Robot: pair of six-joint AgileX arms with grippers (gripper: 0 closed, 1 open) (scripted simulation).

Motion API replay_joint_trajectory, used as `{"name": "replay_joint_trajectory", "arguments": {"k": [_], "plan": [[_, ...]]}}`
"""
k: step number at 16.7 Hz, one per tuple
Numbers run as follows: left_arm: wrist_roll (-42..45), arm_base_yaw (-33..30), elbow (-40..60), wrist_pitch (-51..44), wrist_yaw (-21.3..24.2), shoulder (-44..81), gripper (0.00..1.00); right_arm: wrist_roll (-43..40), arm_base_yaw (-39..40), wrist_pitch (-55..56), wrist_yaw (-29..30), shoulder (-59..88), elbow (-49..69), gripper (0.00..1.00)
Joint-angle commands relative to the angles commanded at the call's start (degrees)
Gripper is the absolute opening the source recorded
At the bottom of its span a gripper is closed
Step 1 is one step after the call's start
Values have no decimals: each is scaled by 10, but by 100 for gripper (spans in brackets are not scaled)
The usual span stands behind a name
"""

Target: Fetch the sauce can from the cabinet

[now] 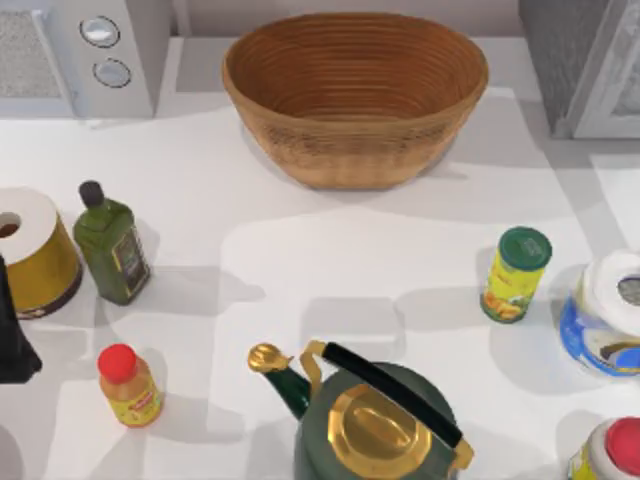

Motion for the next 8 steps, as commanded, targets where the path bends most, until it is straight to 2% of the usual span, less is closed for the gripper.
{"name": "replay_joint_trajectory", "arguments": {"k": [3, 8], "plan": [[0, 0, 0, 0, 0, 0, 100, 0, 6, -14, 7, -23, -10, 0], [0, 0, 0, 0, 0, 0, 100, 0, 44, -89, 40, -149, -60, 0]]}}
